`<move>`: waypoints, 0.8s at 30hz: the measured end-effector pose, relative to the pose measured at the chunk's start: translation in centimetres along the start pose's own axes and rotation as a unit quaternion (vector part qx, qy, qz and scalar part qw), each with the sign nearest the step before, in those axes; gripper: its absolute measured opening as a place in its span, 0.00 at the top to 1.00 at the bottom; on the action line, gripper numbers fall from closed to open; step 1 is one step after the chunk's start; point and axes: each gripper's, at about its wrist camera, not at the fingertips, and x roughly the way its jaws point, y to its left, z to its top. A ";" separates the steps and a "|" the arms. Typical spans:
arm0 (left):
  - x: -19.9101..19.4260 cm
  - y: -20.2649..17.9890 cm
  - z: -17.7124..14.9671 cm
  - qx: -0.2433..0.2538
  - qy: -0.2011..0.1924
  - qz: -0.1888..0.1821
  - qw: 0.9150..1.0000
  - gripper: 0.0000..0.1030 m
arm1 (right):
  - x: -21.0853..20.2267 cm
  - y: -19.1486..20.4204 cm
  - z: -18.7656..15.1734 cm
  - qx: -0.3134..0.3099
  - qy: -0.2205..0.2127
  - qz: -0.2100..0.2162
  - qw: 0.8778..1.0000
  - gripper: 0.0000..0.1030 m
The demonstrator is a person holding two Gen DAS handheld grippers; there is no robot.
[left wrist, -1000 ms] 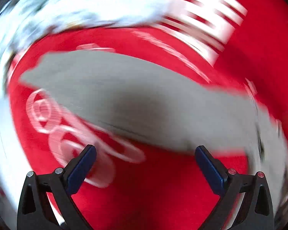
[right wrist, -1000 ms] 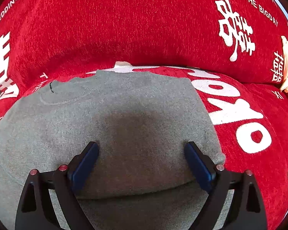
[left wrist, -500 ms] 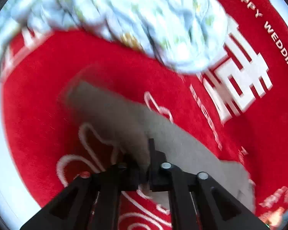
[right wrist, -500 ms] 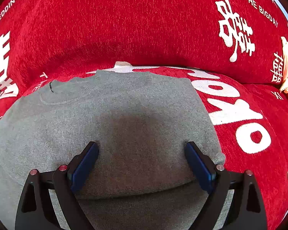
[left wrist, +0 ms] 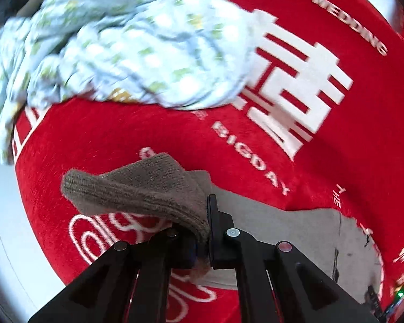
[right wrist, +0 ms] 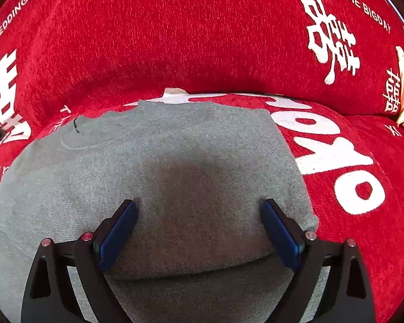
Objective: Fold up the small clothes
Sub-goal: 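Grasp the other grey sleeve cuff with the left gripper and lift, then carry the sleeve across the sweater body with the left gripper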
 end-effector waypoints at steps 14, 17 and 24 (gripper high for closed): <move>-0.3 -7.8 -2.0 0.050 0.032 0.018 0.998 0.94 | -2.6 -0.5 0.2 0.004 0.006 0.070 0.998 0.06; -0.1 -9.4 -2.5 0.062 0.037 0.030 0.997 0.94 | -5.0 0.0 -1.0 -0.026 -0.010 0.091 0.995 0.06; -0.1 -14.6 -4.4 0.101 0.037 0.047 0.993 0.94 | -8.4 0.3 -5.2 -0.084 -0.043 0.142 0.985 0.06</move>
